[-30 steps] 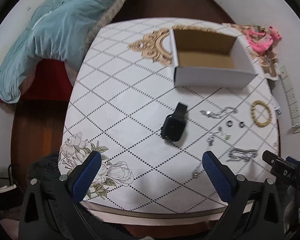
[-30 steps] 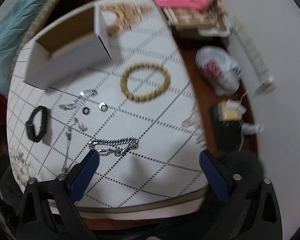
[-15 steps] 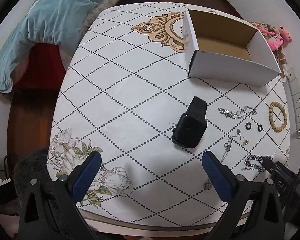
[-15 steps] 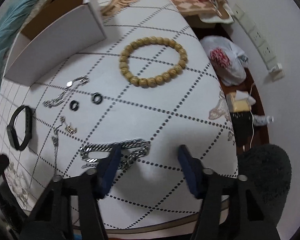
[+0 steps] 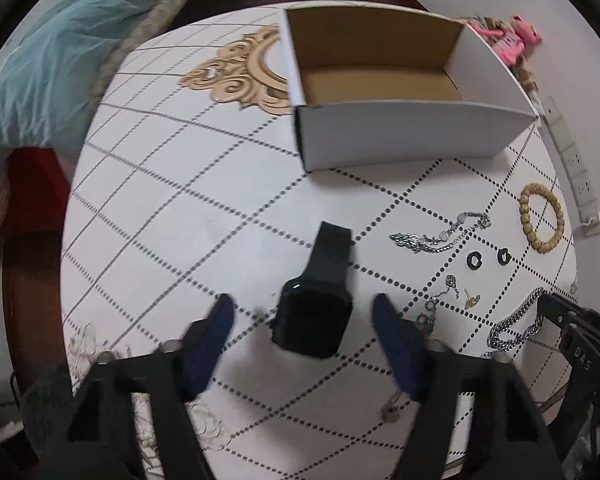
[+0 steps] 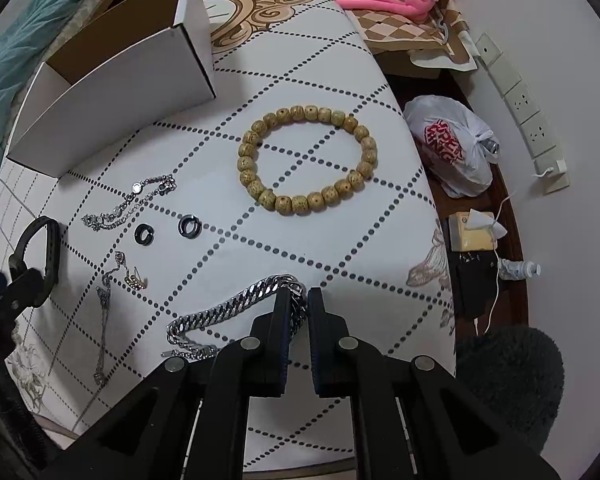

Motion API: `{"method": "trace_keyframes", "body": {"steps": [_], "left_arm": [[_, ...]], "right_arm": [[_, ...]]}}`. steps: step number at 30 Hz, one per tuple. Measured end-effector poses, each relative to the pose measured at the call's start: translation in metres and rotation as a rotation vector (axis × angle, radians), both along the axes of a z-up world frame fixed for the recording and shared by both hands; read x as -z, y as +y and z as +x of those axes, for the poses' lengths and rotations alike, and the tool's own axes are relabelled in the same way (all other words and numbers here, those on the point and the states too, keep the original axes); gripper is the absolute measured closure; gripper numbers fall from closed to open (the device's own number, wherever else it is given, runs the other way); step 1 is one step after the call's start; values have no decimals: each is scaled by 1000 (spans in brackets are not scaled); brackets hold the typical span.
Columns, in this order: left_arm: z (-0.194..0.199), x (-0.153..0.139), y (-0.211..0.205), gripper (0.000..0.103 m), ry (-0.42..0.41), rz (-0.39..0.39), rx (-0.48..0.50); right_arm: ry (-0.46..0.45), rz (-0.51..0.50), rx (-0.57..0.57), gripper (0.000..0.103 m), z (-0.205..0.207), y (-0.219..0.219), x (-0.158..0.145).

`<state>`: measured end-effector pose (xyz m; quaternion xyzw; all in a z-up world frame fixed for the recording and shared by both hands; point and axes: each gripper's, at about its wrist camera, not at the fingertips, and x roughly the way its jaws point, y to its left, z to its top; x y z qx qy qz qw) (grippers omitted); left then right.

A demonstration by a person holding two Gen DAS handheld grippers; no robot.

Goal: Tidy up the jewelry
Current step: 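Grasp the black smartwatch with the left tool while the right tool grasps the thick silver chain, then carry the watch and chain into the white box while both tools open to release them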

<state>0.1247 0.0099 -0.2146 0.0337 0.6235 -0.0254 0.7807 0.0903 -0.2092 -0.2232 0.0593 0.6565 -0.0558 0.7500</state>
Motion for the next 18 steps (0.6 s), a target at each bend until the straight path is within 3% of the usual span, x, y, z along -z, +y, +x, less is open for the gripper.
{"method": "trace_keyframes", "body": {"steps": [4, 11, 18], "left_arm": [[2, 5, -3, 71, 6, -5, 16], [3, 0, -5, 72, -31, -6, 14], [-6, -19, 3, 72, -60, -51, -6]], "right_arm": [[-3, -2, -6, 94, 3, -1, 1], [-24, 15, 13, 95, 3, -3, -3], [-96, 98, 2, 95, -2, -3, -37]]}}
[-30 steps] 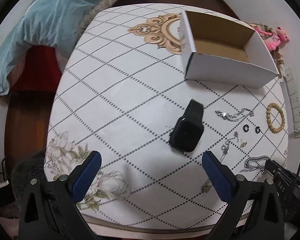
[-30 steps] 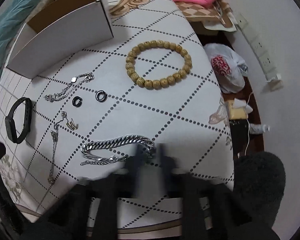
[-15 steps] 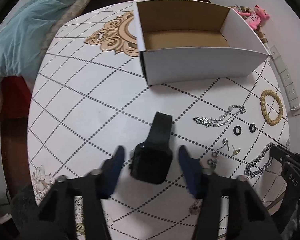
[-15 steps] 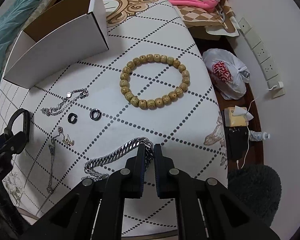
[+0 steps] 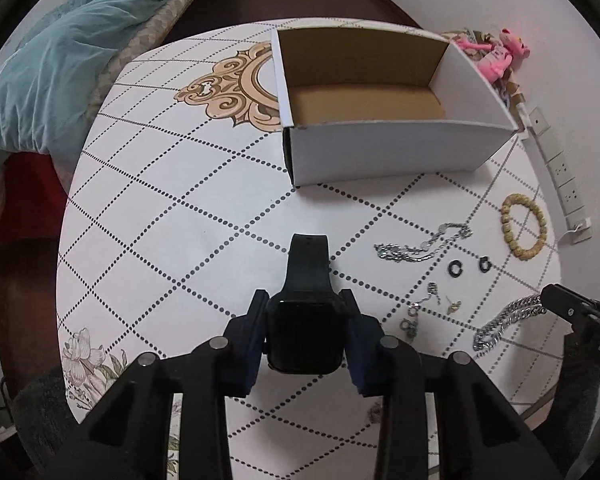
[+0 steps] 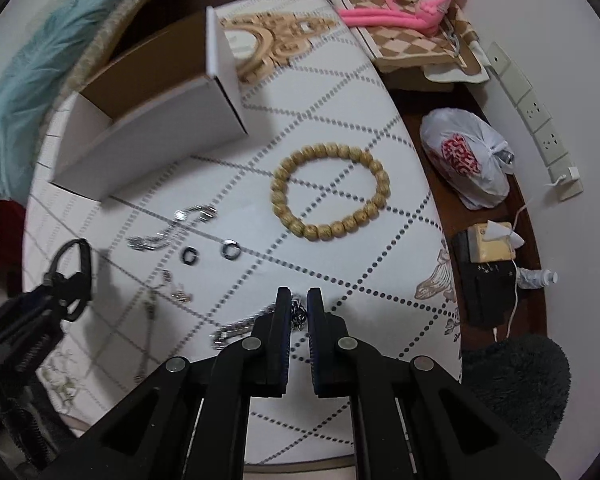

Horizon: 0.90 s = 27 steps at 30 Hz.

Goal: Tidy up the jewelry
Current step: 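Carry the watch and chain into the white box while both tools open to release them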

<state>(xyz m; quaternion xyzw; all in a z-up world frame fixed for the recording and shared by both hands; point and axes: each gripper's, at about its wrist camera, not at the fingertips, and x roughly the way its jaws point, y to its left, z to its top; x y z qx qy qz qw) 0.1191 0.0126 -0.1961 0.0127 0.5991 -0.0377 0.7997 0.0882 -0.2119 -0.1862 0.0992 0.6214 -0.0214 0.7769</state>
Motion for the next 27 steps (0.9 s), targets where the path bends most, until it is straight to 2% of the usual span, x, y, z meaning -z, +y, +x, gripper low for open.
{"method": "trace_keyframes", "body": {"steps": [5, 9, 18, 22, 25, 27], "left_arm": [[-3, -23, 3, 72, -31, -39, -13], [-1, -52, 4, 72, -79, -78, -20], [37, -120, 1, 72, -203, -136, -14], [63, -131, 5, 72, -222, -164, -27], [88, -129, 9, 72, -198, -197, -36], [107, -120, 14, 72, -151, -239, -46]], "right_arm": [[-49, 46, -16, 95, -2, 5, -29], [-101, 71, -46, 95, 1, 9, -58], [-227, 82, -137, 95, 45, 27, -121], [-270, 75, -181, 95, 76, 43, -137], [-274, 88, -197, 95, 104, 51, -139], [-262, 101, -202, 95, 124, 55, -136]]}}
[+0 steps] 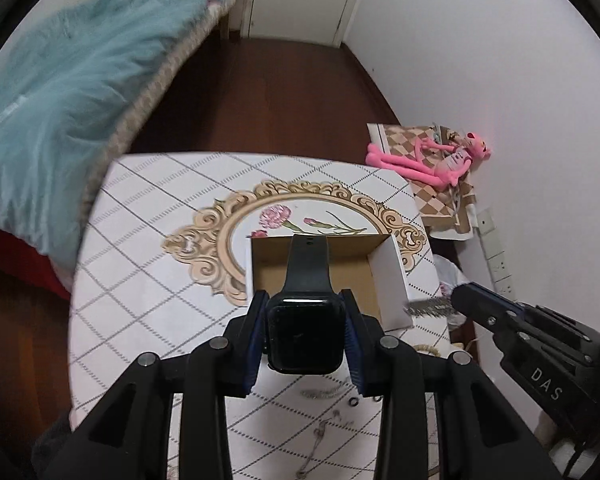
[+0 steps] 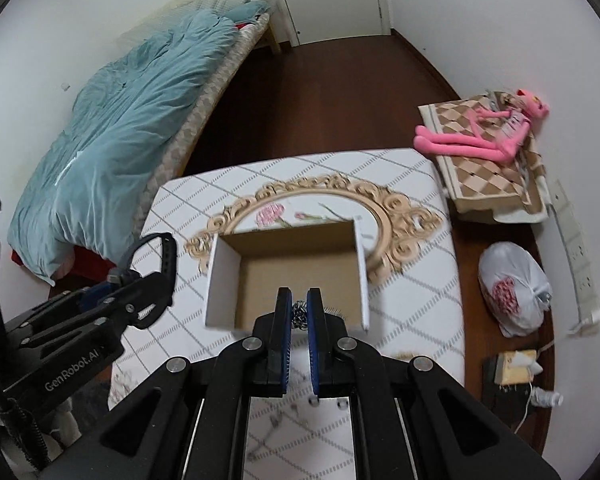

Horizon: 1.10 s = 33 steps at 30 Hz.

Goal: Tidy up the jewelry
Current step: 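Carry the watch and chain into the white box while both tools open to release them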

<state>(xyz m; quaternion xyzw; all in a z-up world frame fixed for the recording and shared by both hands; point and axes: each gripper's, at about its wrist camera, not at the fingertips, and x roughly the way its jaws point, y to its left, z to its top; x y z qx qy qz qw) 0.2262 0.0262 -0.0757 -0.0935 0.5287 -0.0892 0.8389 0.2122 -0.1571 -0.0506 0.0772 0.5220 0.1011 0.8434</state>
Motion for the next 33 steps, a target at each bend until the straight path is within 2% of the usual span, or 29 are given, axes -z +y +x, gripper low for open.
{"method": "trace_keyframes", "body": {"steps": [8, 11, 13, 15, 17, 19, 21, 22, 23, 24, 25, 27, 28, 30, 32, 33], "left_arm": [[46, 38, 1, 72, 135, -117, 2], [58, 51, 1, 71, 174, -138, -3], [66, 59, 0, 71, 220, -125, -15], [73, 65, 0, 70, 249, -164, -16], [78, 67, 0, 57, 253, -146, -22], [81, 65, 1, 37, 240, -128, -28], [82, 61, 5, 35, 228, -113, -44], [82, 60, 6, 31, 223, -101, -48], [81, 58, 8, 27, 216, -74, -56], [81, 57, 11, 16, 206, -54, -64], [81, 56, 12, 9, 197, -37, -70], [77, 54, 16, 5, 170, 20, -84], [75, 54, 16, 5, 158, 47, -90], [66, 52, 17, 4, 109, 115, -98], [60, 52, 16, 3, 73, 162, -107], [56, 53, 15, 3, 56, 182, -111]], "right_arm": [[111, 52, -32, 96, 56, 6, 39], [145, 52, -41, 96, 68, 7, 54], [165, 55, -50, 95, 75, 7, 62], [183, 52, -54, 95, 82, 7, 69], [227, 81, -65, 95, 89, 4, 76], [257, 96, -64, 94, 95, 1, 84], [280, 112, -65, 94, 98, -2, 90], [282, 106, -60, 93, 99, -4, 91], [283, 105, -58, 87, 99, -6, 92], [282, 104, -55, 78, 98, -8, 92], [275, 87, -52, 72, 97, -8, 92], [260, 50, -60, 50, 95, -8, 89], [246, 10, -63, 46, 92, -7, 88], [216, -82, -69, 25, 85, -2, 85], [192, -158, -62, 12, 77, 1, 86], [183, -185, -59, 11, 73, 2, 87]]}}
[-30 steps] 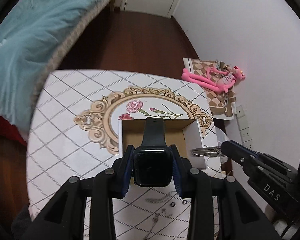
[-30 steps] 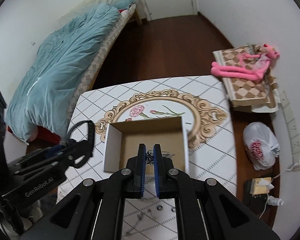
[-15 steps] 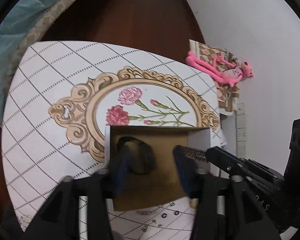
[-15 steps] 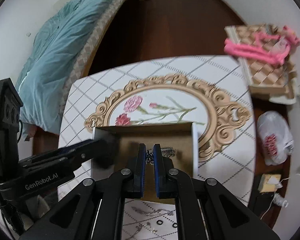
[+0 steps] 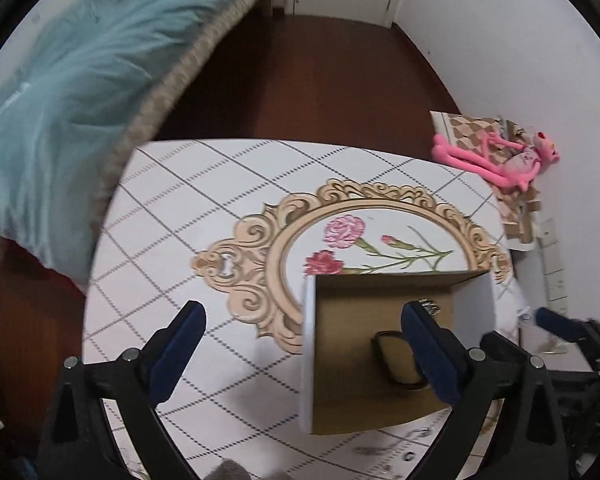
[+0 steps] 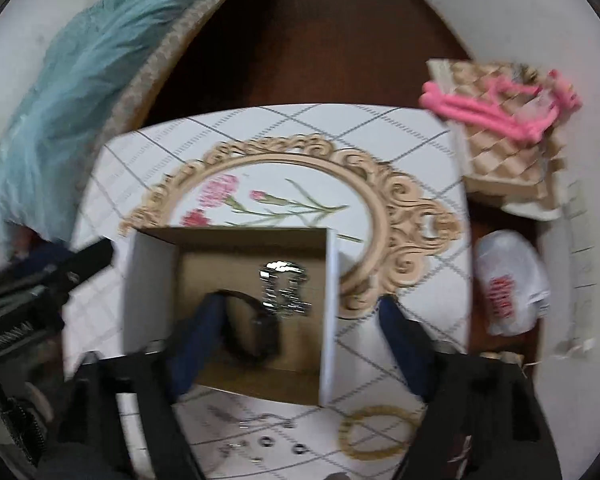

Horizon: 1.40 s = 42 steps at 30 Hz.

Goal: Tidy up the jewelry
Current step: 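Carry the watch and chain into the white box while both tools open to release them, then withdraw both tools from the box back toward the remaining jewelry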

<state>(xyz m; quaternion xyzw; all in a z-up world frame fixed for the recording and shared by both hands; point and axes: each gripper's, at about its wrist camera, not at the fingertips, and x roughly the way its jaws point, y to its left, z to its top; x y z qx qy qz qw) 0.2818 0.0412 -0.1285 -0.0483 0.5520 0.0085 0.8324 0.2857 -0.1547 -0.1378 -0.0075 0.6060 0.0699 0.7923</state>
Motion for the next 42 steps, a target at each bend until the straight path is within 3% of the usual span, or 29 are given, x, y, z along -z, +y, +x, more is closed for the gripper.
{"method": "trace_keyframes", "body": {"steps": [5, 16, 28, 42], "left_arm": [[-14, 10, -1, 2, -11, 55, -8], [-32, 12, -2, 2, -8, 86, -33], [-73, -36, -2, 2, -107, 114, -57], [-137, -83, 3, 2, -187, 75, -43]], "right_arm": [[-8, -93, 18, 10, -20, 4, 16], [-29, -115, 58, 9, -35, 3, 21], [-164, -118, 71, 9, -76, 2, -36], [-291, -65, 87, 9, -141, 0, -100]]}}
